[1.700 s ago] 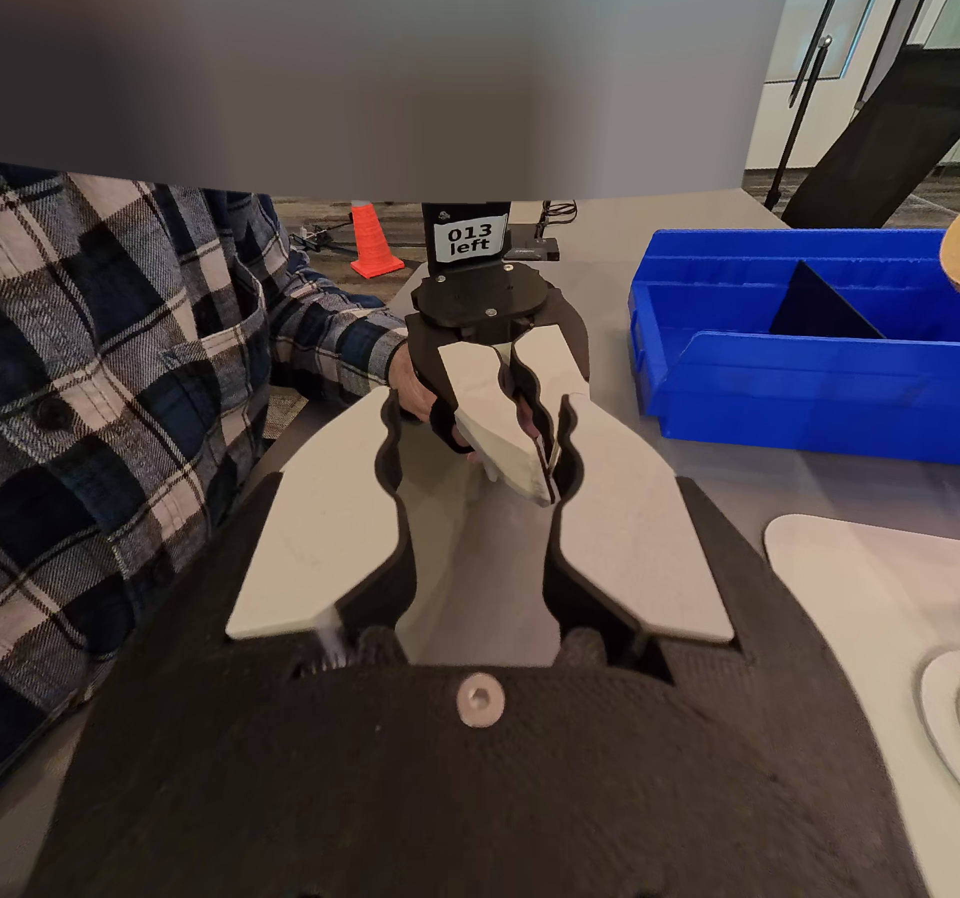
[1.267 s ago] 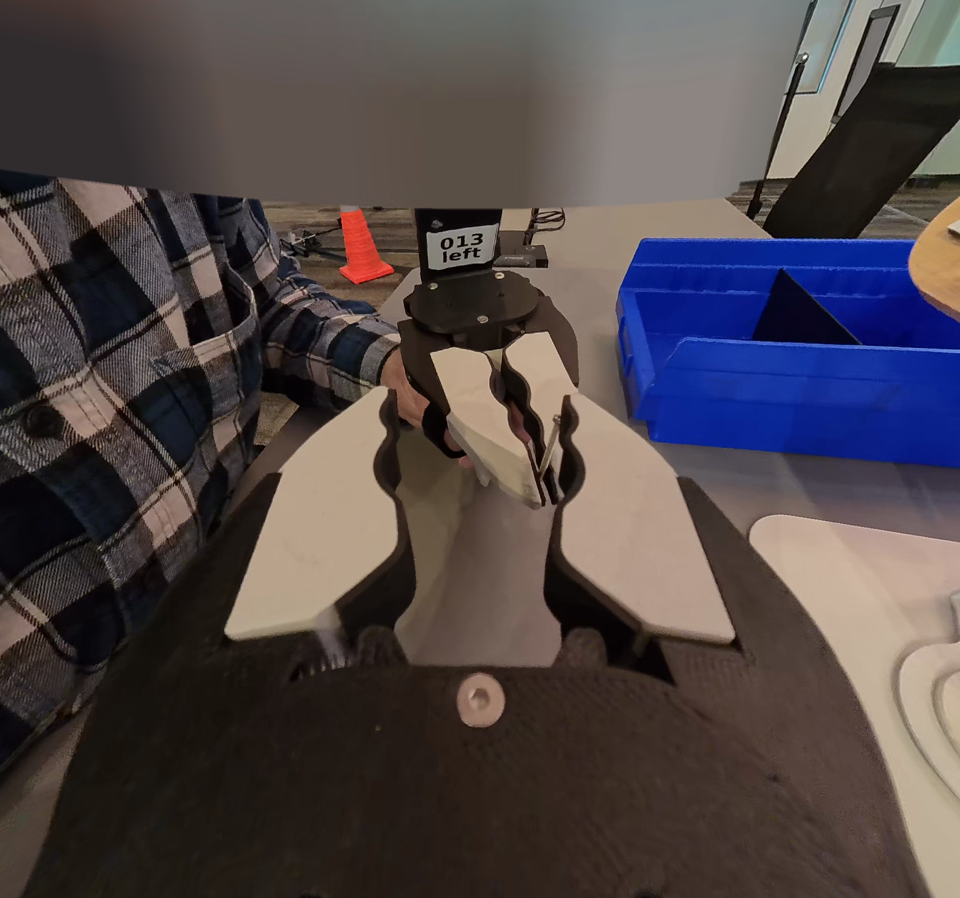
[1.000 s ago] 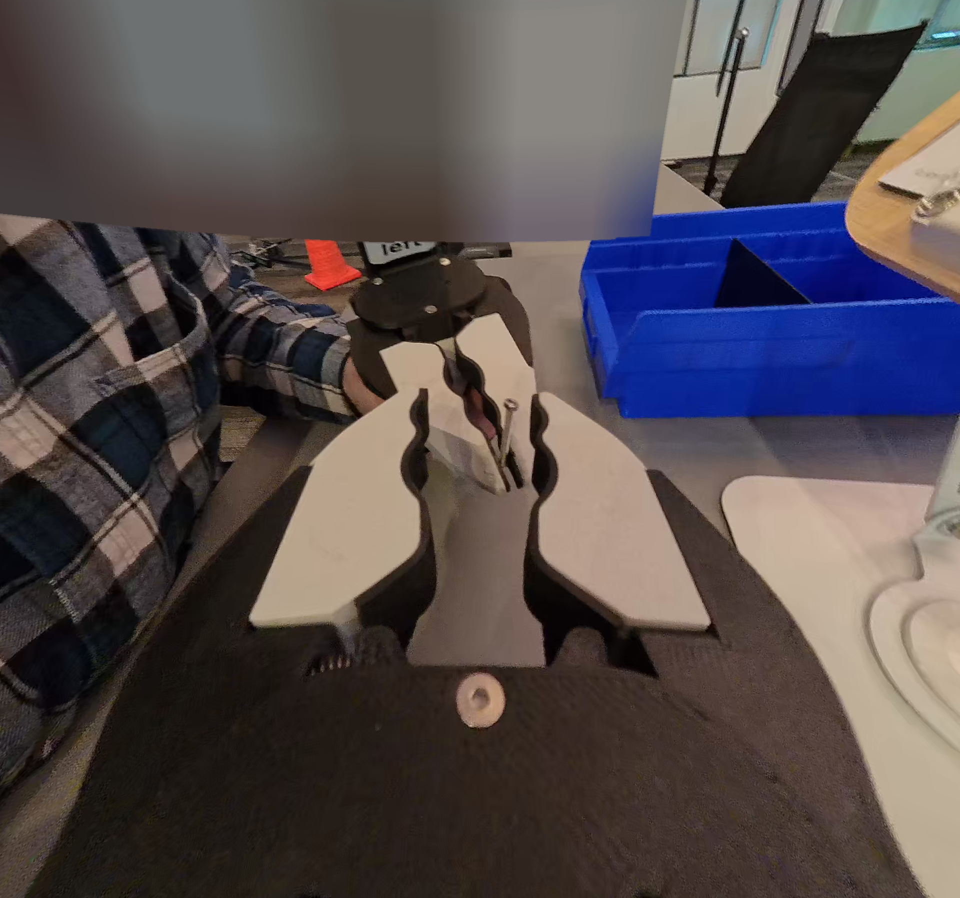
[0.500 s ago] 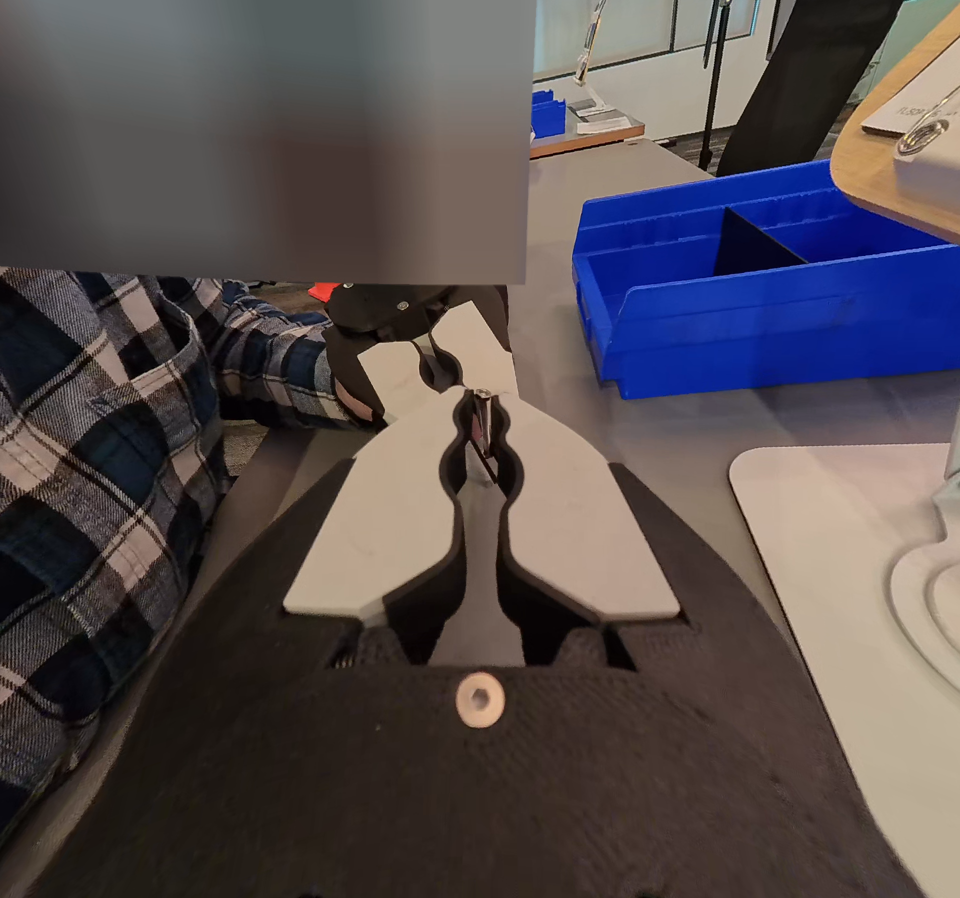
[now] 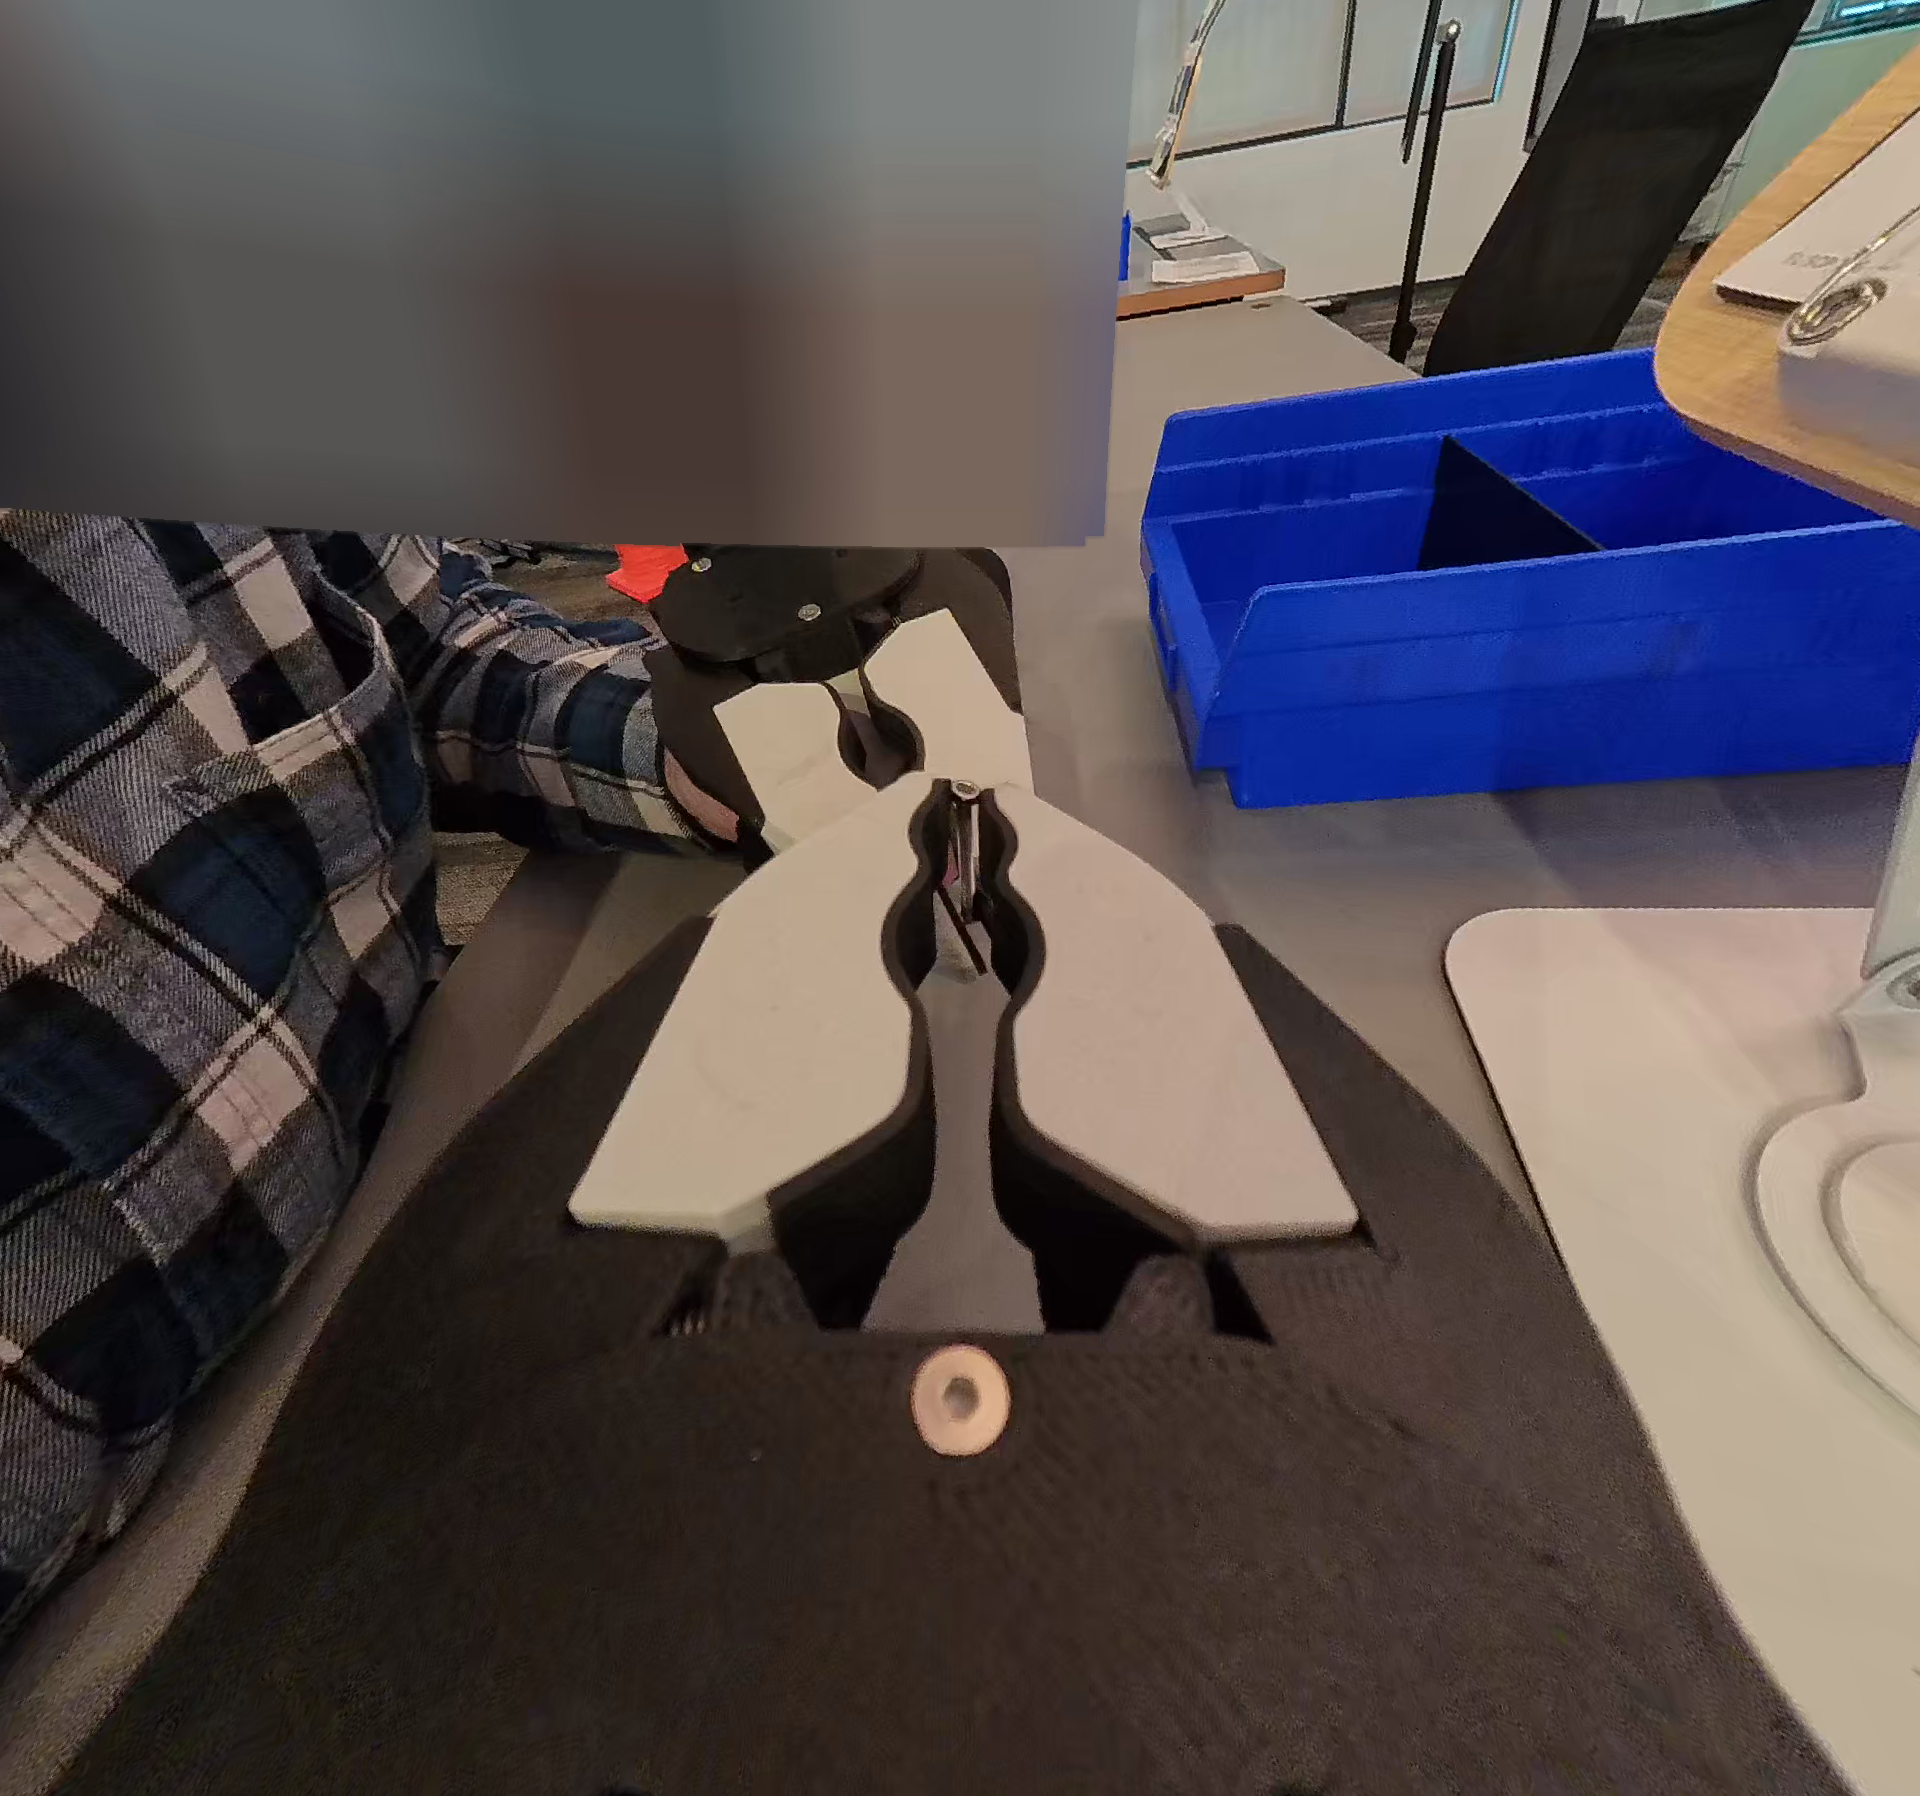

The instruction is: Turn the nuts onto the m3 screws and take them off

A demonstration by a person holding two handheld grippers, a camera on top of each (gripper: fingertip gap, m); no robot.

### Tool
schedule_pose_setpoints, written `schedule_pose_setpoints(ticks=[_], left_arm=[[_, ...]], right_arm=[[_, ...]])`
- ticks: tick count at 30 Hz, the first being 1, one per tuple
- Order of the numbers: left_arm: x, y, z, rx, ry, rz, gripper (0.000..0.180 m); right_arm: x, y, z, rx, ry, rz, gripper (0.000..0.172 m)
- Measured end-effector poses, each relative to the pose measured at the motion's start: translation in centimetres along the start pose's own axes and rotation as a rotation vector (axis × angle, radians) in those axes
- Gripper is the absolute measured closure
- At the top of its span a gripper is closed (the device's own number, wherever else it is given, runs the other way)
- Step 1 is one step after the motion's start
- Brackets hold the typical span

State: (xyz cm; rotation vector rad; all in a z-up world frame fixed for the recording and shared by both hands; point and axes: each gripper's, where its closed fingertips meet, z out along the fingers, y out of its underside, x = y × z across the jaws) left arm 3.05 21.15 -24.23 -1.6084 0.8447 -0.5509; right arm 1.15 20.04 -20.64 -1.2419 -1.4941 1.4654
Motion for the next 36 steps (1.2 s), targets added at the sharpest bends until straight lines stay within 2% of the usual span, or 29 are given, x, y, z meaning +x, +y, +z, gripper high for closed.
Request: schedule_pose_setpoints(ticks=[7, 16, 25, 36], left_arm=[[0.2, -0.6, -0.2, 0.051, 0.048, -0.083, 0.177], [0.9, -0.8, -0.2, 0.068, 0.134, -0.142, 0.177], [0.3, -0.5, 0.1, 0.027, 0.028, -0.056, 0.177], [-0.8, -0.3, 0.1, -0.003, -0.069, -0.025, 0.177]], right_arm=[[-0.4, -0.5, -0.1, 0.03, -0.004, -0.062, 0.167], [-0.5, -0.4, -0.2, -0.045, 0.009, -0.156, 0.167], [0.0, -0.2, -0.1, -0.031, 0.049, -0.117, 0.167], [1.0, -0.3, 0.0, -0.01, 0.219, -0.151, 0.167]])
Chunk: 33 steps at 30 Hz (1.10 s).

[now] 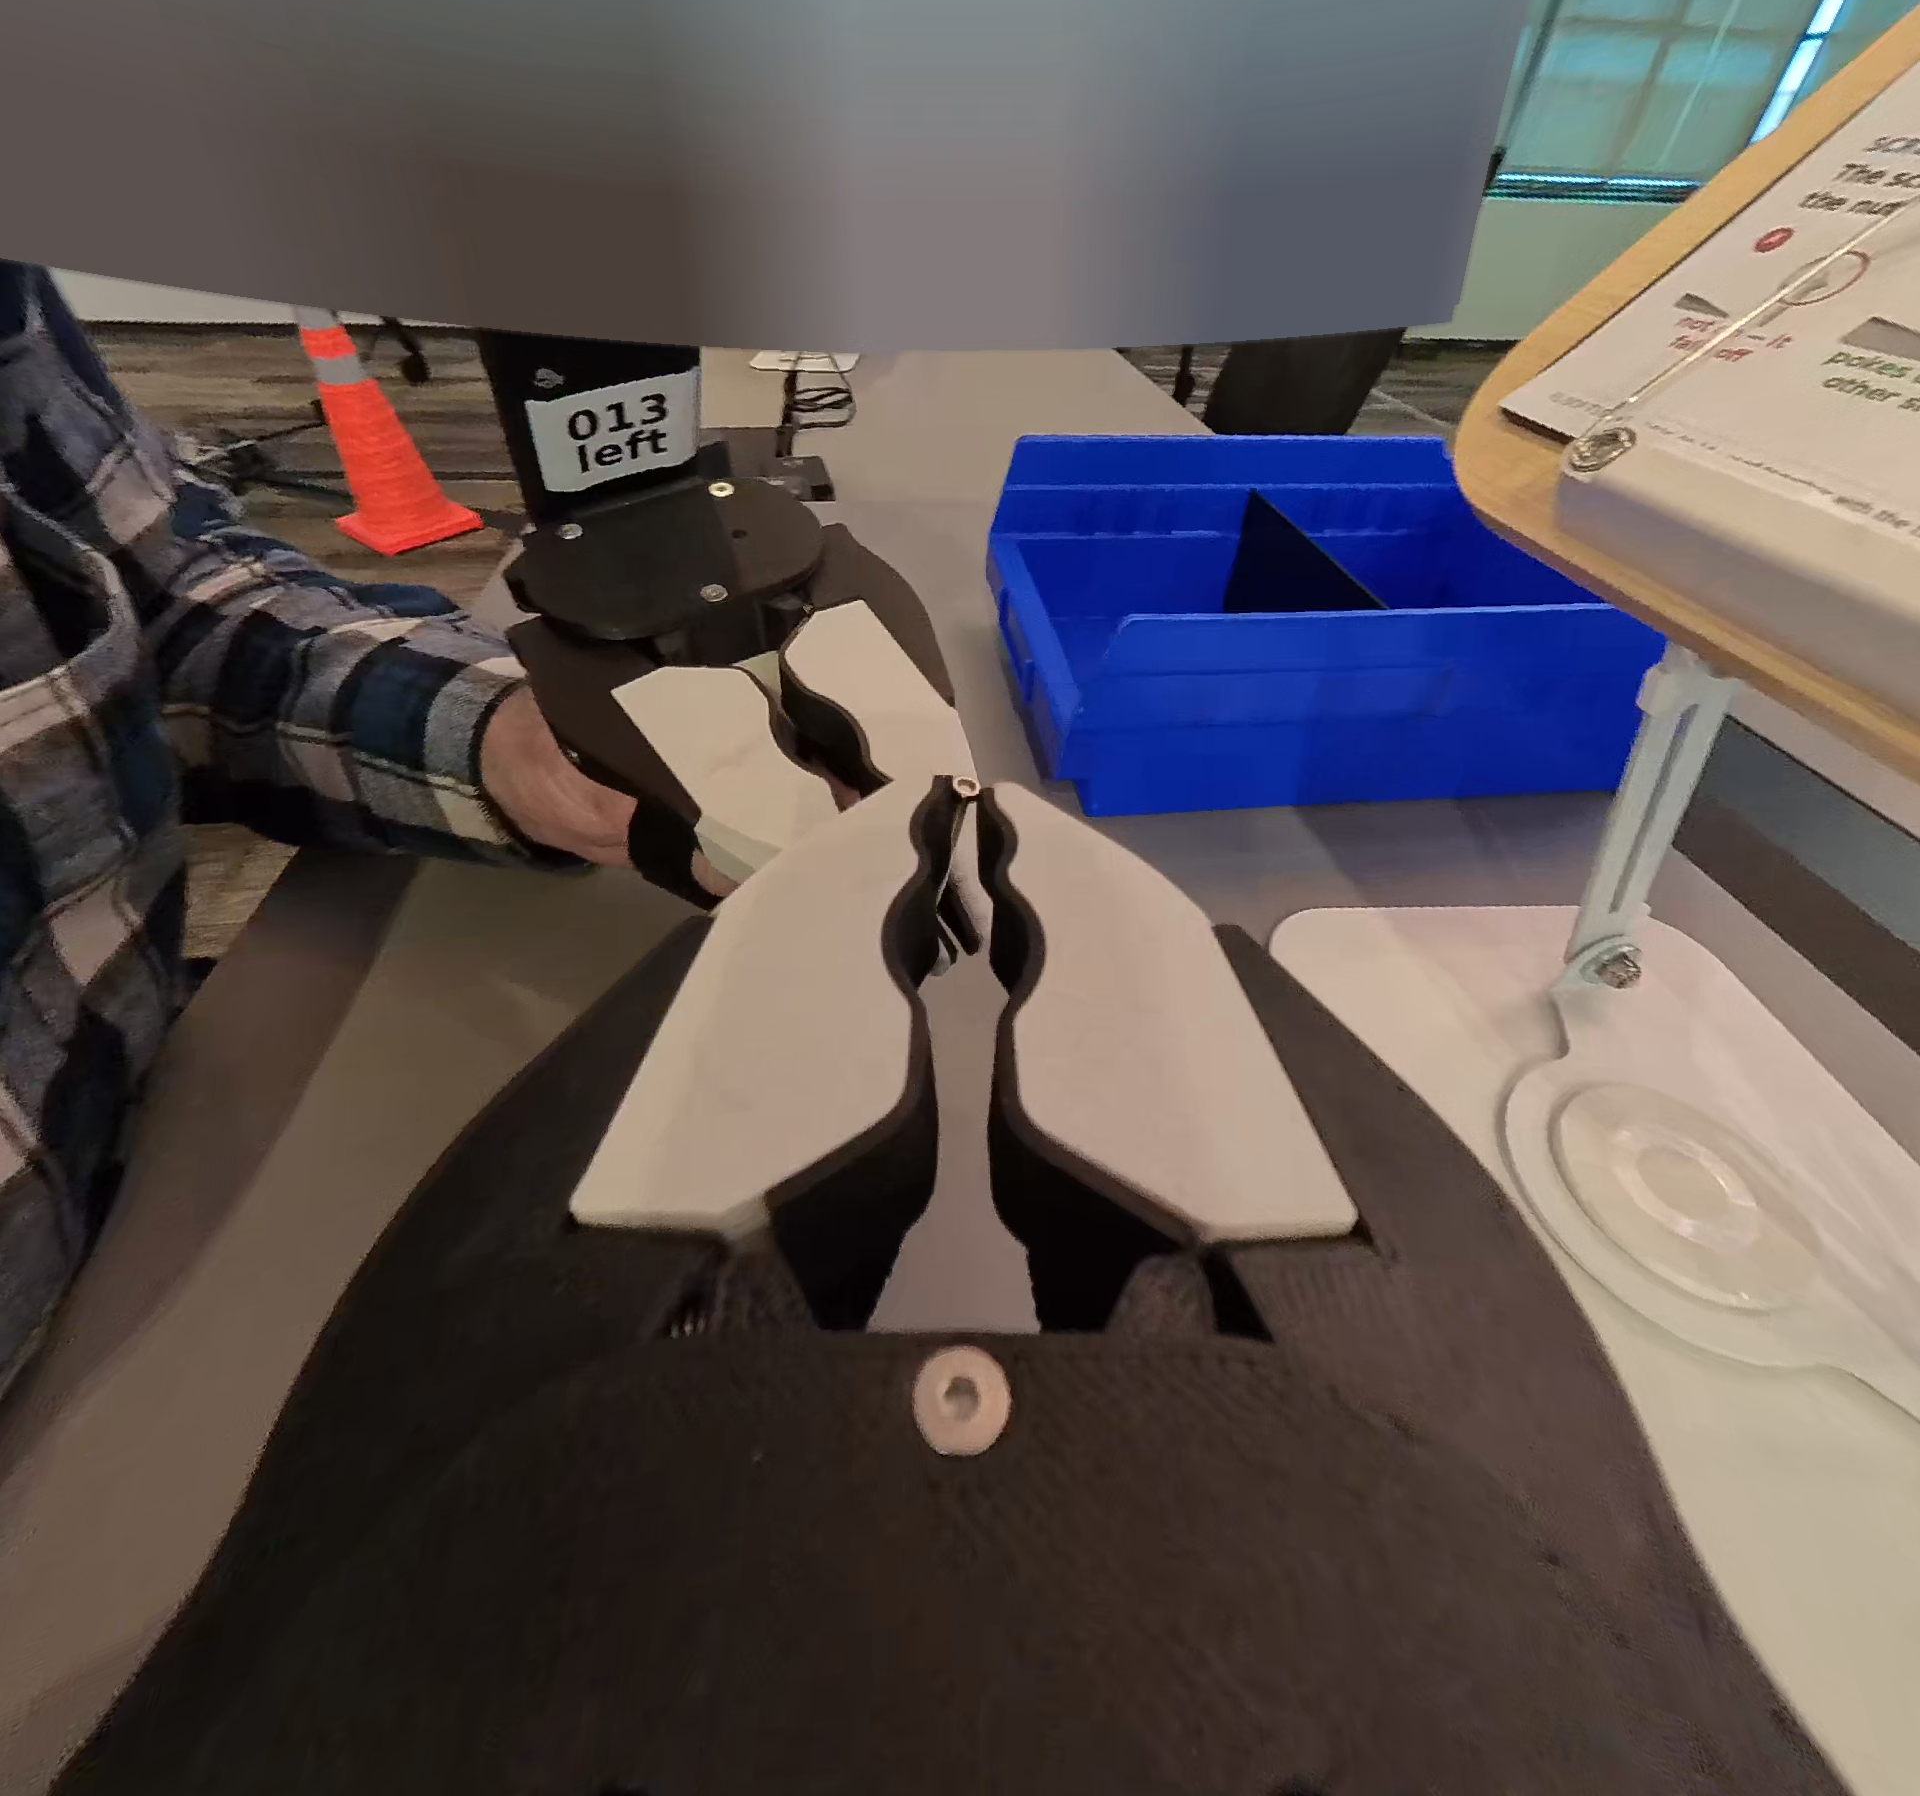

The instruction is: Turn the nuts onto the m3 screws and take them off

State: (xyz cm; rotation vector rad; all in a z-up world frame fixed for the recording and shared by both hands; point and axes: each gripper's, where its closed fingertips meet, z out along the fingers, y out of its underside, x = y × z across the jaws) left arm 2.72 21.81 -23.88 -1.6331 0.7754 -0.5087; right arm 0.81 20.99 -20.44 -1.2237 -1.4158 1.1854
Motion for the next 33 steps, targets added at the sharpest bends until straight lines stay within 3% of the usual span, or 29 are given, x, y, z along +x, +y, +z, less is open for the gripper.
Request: schedule_pose_setpoints(ticks=[13, 21, 33], left_arm=[[-0.8, 0.7, 0.2, -0.042, -0.084, 0.03, 0.177], [-0.7, 0.4, 0.0, -0.02, -0.07, 0.012, 0.177], [-0.4, 0.2, 0.1, -0.004, -0.035, -0.011, 0.177]], right_arm=[[0.7, 0.5, 0.4, 0.014, 0.247, 0.031, 0.167], [0.9, 0.2, 0.4, 0.023, 0.24, 0.041, 0.165], [0.1, -0.6, 0.5, 0.069, 0.128, 0.045, 0.135]])
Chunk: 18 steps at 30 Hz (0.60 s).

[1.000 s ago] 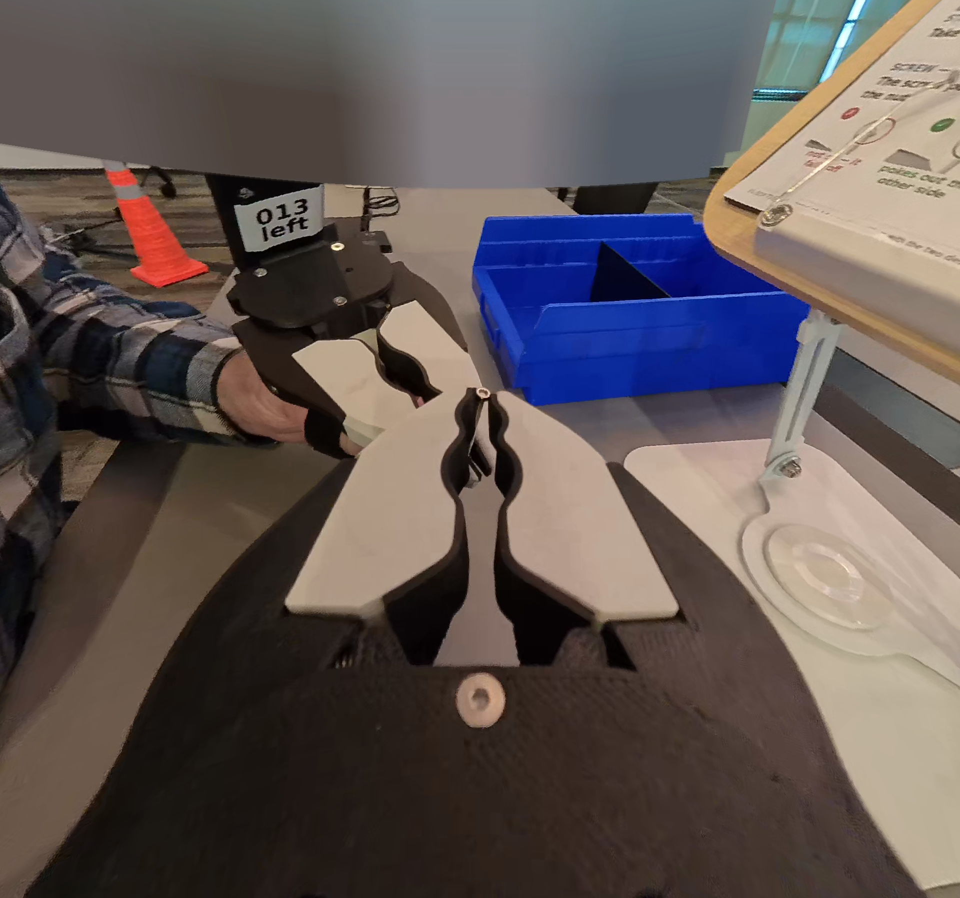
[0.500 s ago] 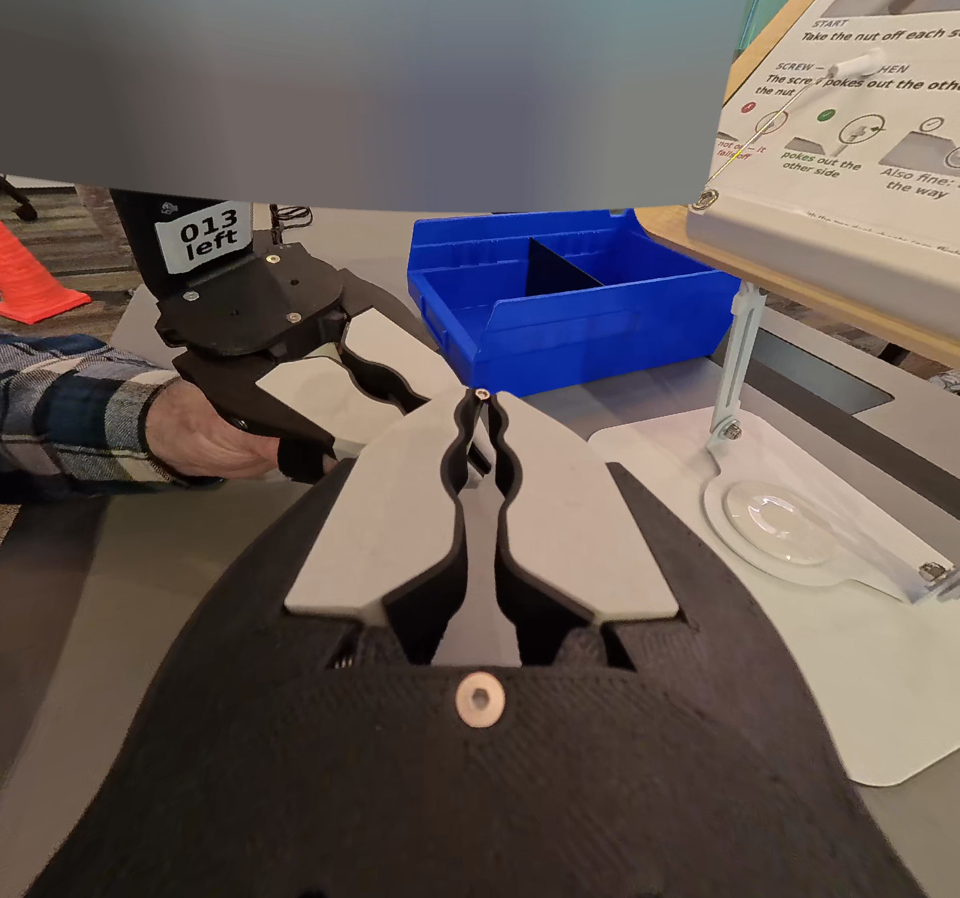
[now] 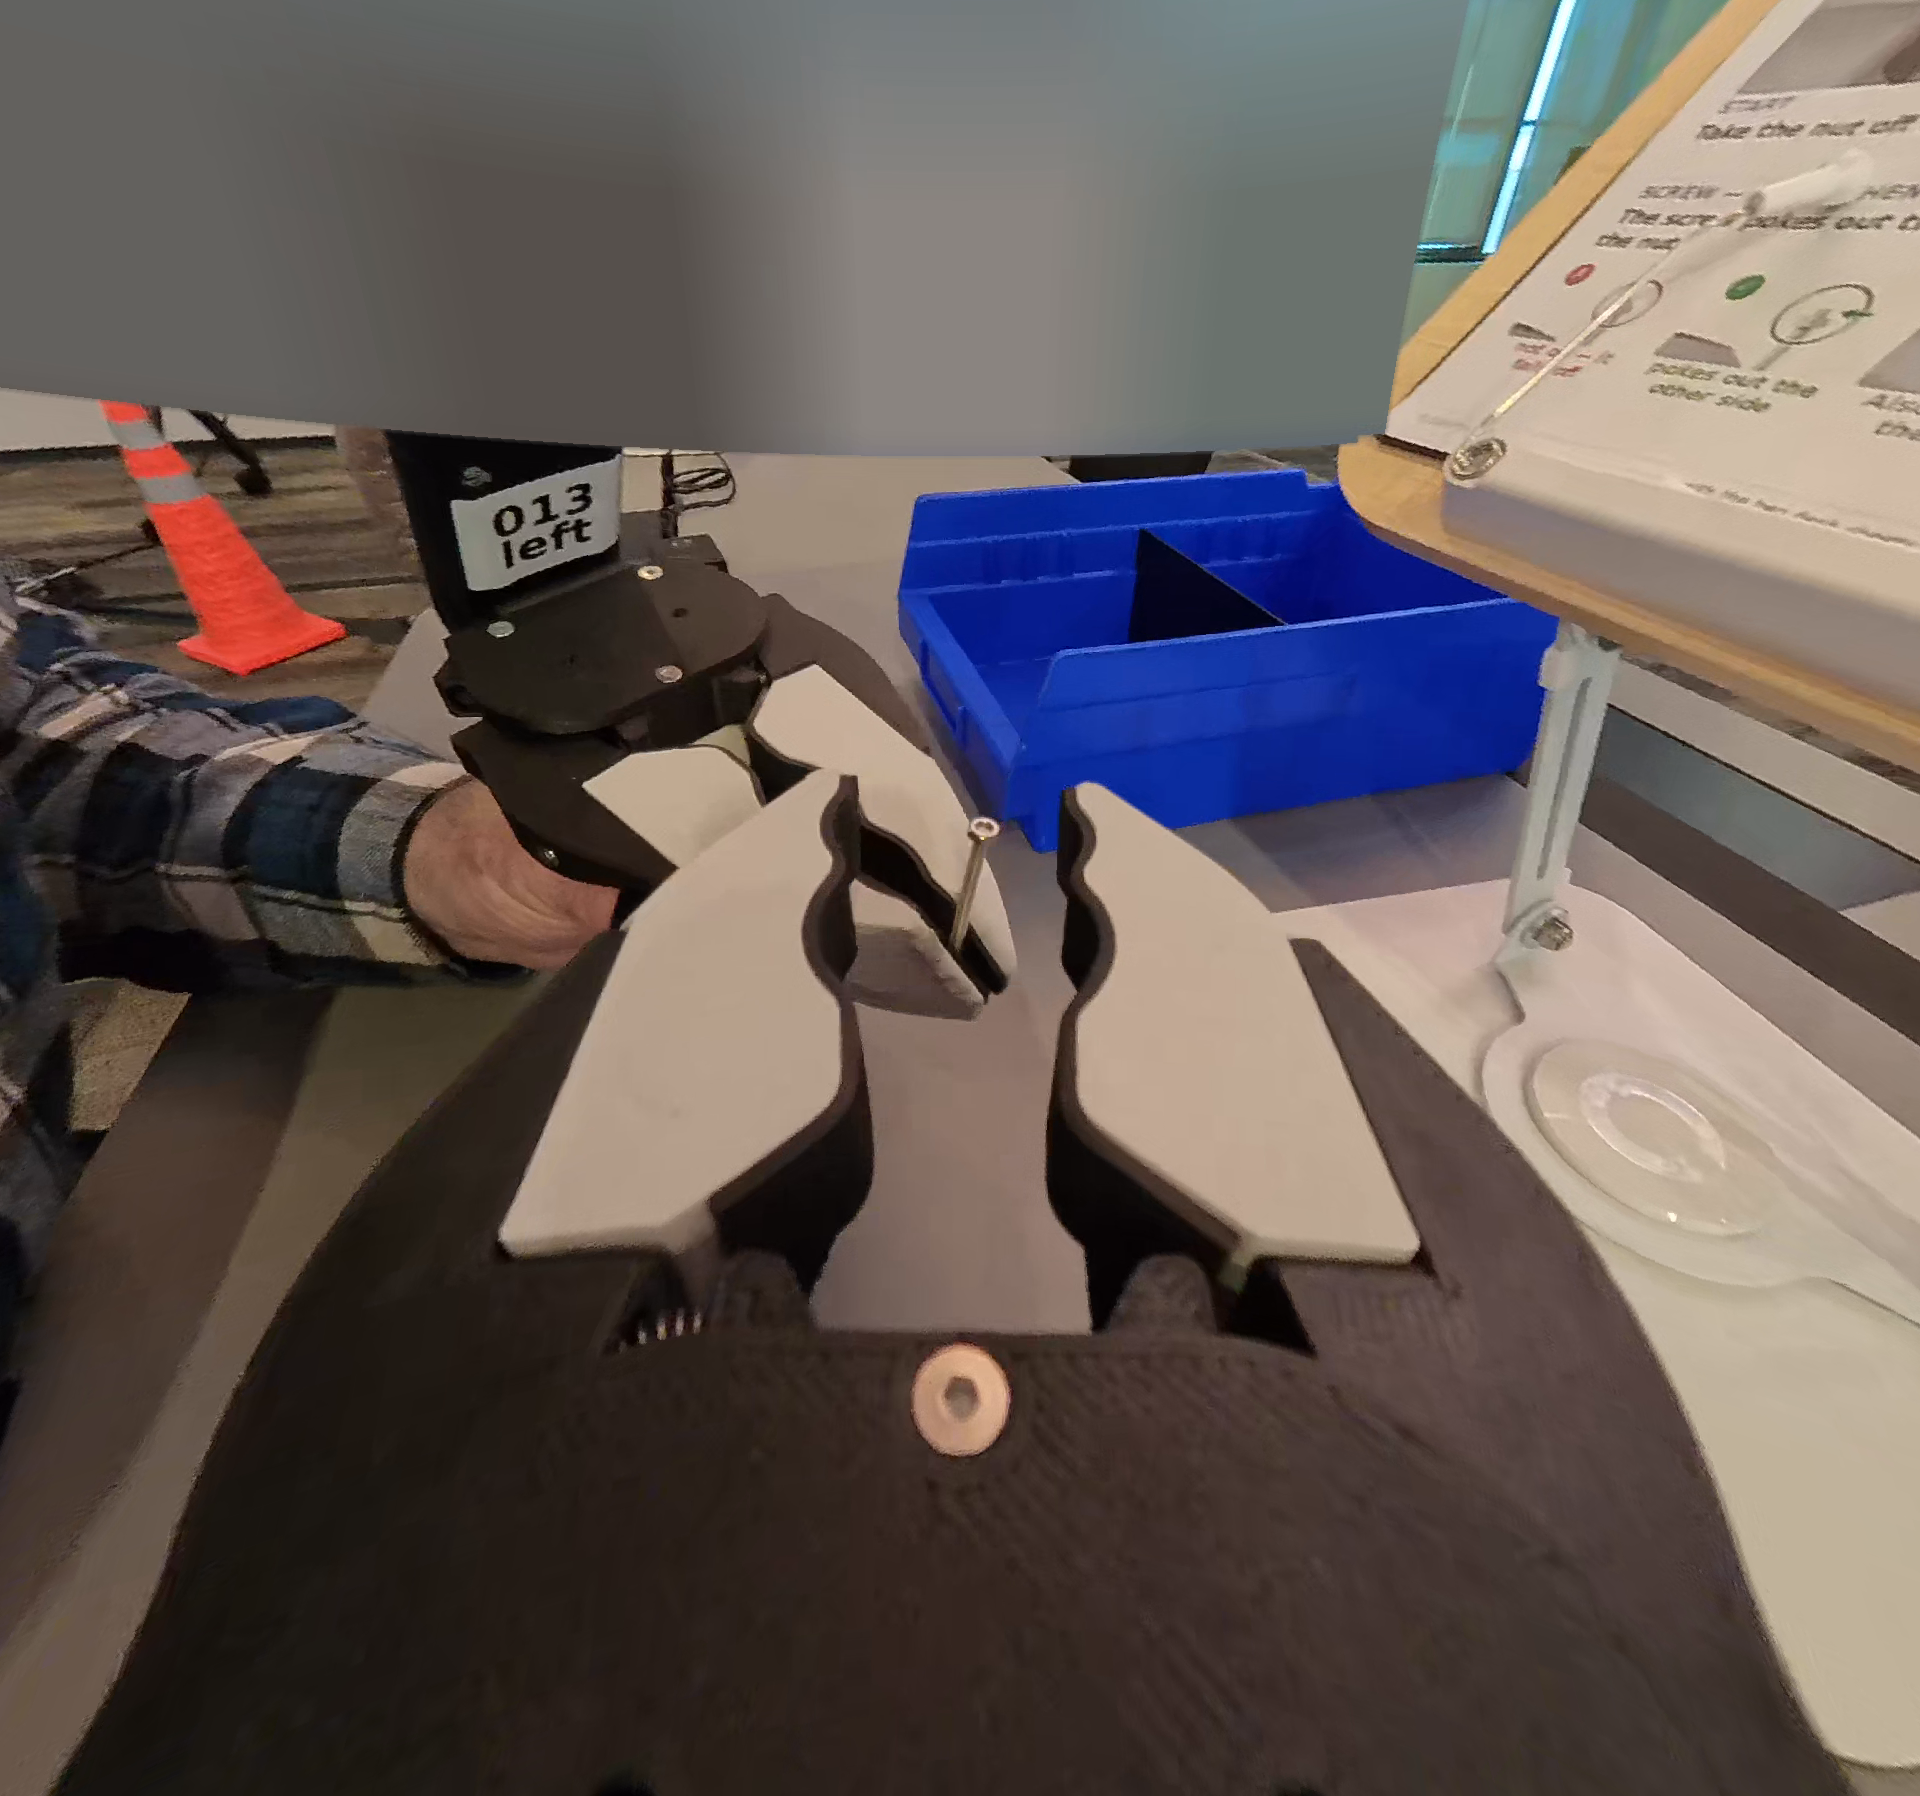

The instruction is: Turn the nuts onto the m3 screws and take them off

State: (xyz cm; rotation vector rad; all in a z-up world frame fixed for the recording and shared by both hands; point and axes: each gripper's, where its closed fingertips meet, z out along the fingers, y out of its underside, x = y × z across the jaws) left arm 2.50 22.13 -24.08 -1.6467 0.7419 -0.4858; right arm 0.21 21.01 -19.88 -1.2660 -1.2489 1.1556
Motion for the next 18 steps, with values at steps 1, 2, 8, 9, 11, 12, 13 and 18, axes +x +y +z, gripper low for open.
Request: schedule_pose_setpoints(ticks=[1, 2, 8, 9, 11, 12, 13, 18], left_arm=[[-0.01, -0.02, -0.01, 0.001, 0.002, -0.004, 0.177], [0.0, -0.02, -0.01, 0.002, 0.004, -0.007, 0.177], [-0.09, 0.0, -0.04, 0.004, 0.008, -0.02, 0.177], [-0.09, 0.01, -0.03, 0.004, 0.01, -0.023, 0.177], [-0.12, 0.01, -0.05, 0.006, 0.009, -0.025, 0.177], [-0.13, 0.02, -0.05, 0.005, 0.009, -0.025, 0.177], [-0.12, 0.03, -0.04, 0.004, 0.01, -0.025, 0.177], [-0.16, 0.02, -0.03, 0.006, 0.01, -0.028, 0.177]], right_arm=[[-0.32, 0.0, 0.1, -0.003, -0.023, -0.001, 0.135], [-0.58, 0.08, 0.18, -0.009, -0.042, 0.001, 0.136], [-0.72, 0.4, 0.19, -0.017, -0.048, 0.007, 0.138], [-0.72, 0.44, 0.17, -0.018, -0.047, 0.008, 0.138], [-0.71, 0.51, 0.09, -0.021, -0.046, 0.009, 0.138], [-0.7, 0.51, 0.03, -0.02, -0.044, 0.007, 0.138], [-0.68, 0.49, -0.03, -0.02, -0.041, 0.005, 0.139], [-0.6, 0.48, -0.34, -0.021, -0.034, 0.0, 0.14]])
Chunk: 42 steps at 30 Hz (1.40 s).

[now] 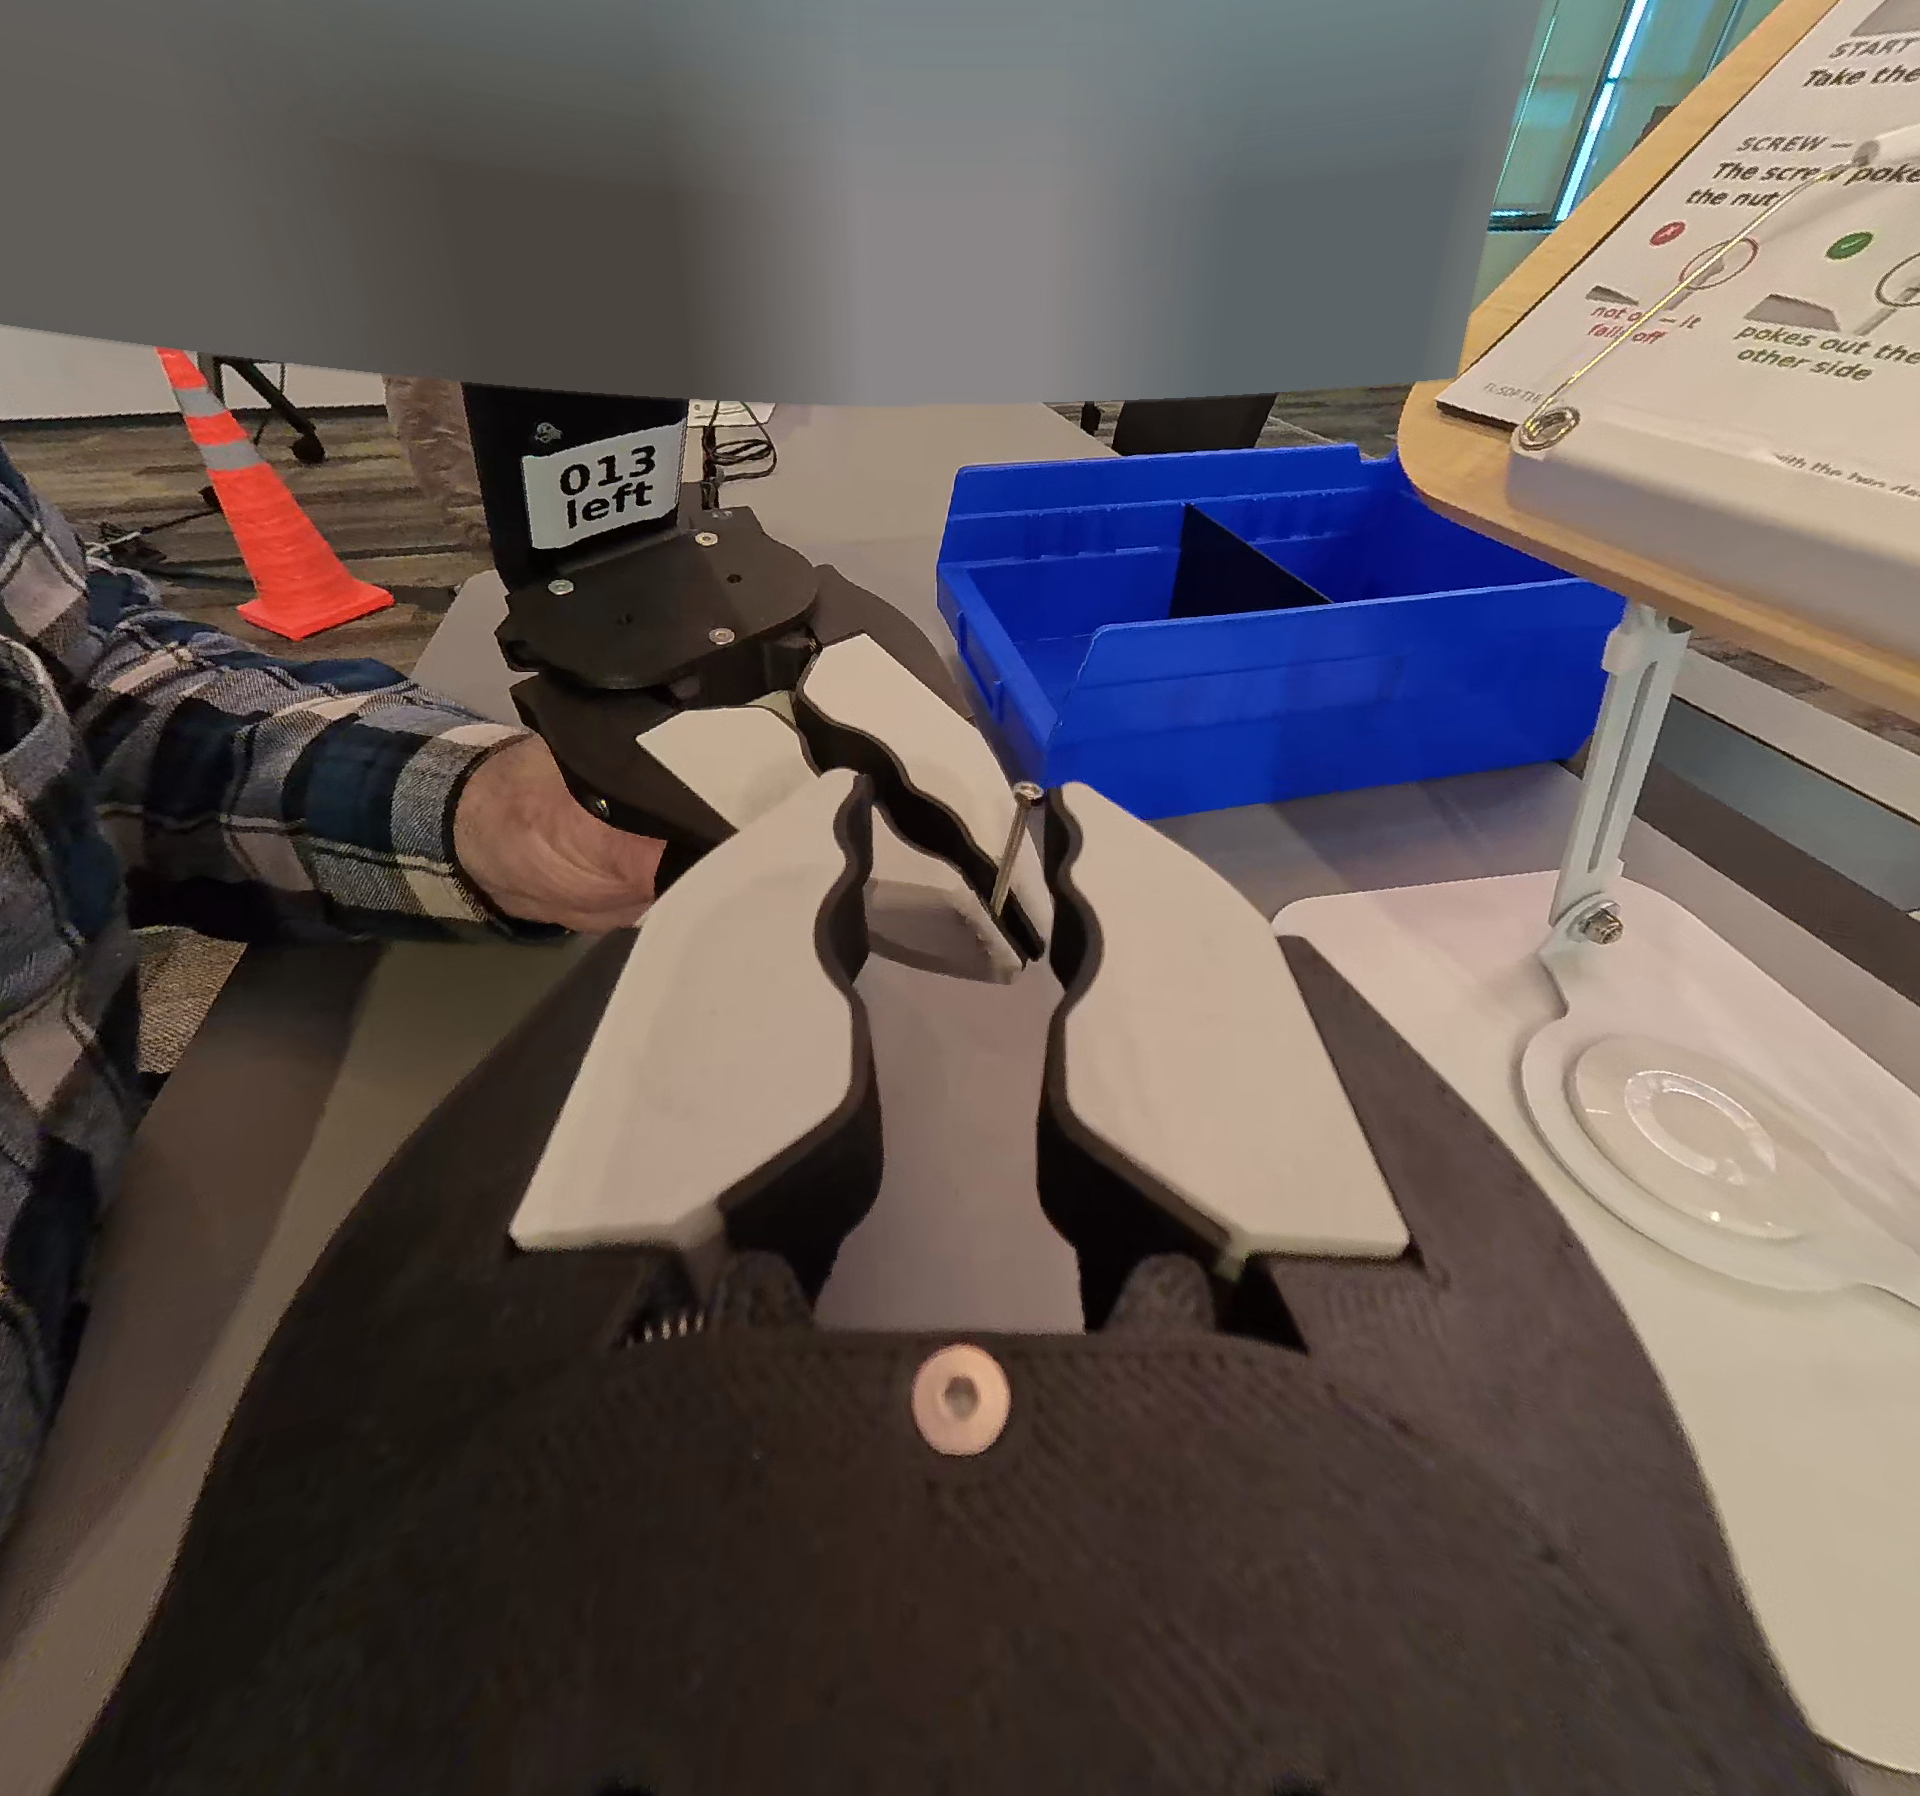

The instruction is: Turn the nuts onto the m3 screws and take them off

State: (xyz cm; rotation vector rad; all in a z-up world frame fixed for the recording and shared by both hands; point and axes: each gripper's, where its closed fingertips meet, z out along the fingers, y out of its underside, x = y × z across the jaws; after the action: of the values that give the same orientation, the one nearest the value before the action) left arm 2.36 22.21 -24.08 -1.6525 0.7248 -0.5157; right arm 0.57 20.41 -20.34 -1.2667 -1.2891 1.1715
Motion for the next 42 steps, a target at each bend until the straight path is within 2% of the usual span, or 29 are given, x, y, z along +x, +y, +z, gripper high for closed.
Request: schedule_pose_setpoints(ticks=[8, 26, 32, 42], left_arm=[[0.17, 0.01, 0.06, -0.002, 0.006, 0.003, 0.177], [-0.03, -0.01, -0.03, 0.001, 0.004, -0.006, 0.177], [0.33, 0.12, 0.1, -0.009, 0.018, 0.001, 0.177], [-0.19, 0.1, -0.1, -0.001, 0.012, -0.026, 0.177]], right_arm=[[-0.07, 0.13, 0.41, -0.002, -0.014, 0.011, 0.134], [-0.17, 0.24, -0.22, -0.001, -0.008, 0.014, 0.137], [-0.27, 0.15, 0.55, -0.009, -0.031, 0.006, 0.129], [-0.54, 0.0, -0.31, 0.007, -0.034, -0.003, 0.136]])
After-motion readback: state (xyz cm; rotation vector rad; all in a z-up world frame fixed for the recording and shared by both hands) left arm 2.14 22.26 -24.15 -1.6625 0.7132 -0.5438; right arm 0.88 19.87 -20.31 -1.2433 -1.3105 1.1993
